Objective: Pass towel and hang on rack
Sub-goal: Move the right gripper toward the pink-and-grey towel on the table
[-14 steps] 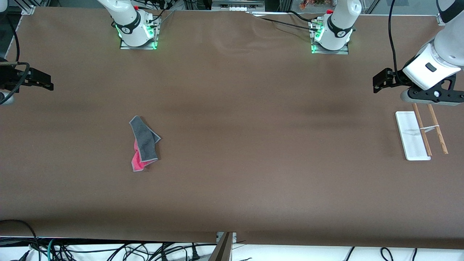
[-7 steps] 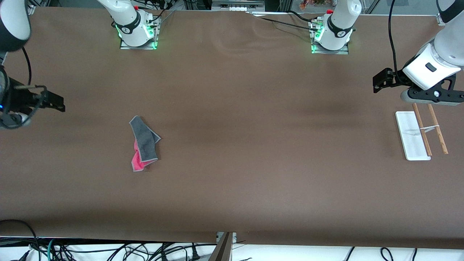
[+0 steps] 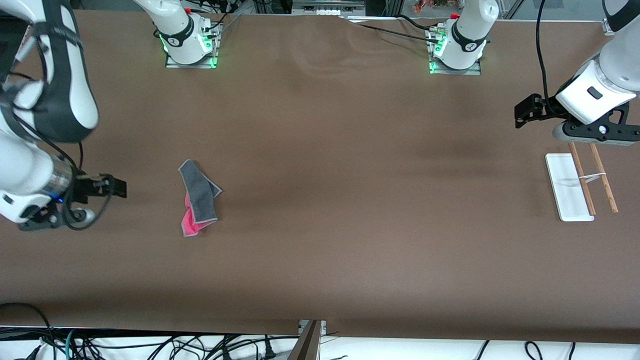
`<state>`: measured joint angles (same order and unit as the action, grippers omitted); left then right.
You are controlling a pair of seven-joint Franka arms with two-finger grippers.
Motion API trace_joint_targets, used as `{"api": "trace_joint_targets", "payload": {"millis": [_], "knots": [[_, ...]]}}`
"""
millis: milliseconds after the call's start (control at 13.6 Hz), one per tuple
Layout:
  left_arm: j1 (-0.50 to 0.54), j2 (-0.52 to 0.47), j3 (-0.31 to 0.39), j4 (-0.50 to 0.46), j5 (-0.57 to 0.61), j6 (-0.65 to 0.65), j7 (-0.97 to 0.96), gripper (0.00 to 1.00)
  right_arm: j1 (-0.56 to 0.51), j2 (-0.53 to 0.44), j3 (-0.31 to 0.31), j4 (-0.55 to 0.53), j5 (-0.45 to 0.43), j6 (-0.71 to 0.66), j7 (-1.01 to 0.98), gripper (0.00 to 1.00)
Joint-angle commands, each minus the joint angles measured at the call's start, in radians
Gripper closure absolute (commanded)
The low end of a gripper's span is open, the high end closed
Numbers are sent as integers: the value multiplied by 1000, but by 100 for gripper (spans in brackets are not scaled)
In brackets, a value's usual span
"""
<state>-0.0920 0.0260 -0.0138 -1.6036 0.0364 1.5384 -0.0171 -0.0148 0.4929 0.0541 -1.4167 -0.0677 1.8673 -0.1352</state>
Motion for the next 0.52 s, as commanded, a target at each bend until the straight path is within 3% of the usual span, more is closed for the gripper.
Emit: {"api": "trace_joint_targets", "payload": {"millis": [0, 442], "knots": [[-2, 15, -6, 34, 17, -23, 5, 0, 10, 80, 13, 12, 35, 91, 6, 0], [0, 15, -3, 34, 17, -23, 6, 0, 73, 226, 15, 12, 32, 265, 3, 0]]}}
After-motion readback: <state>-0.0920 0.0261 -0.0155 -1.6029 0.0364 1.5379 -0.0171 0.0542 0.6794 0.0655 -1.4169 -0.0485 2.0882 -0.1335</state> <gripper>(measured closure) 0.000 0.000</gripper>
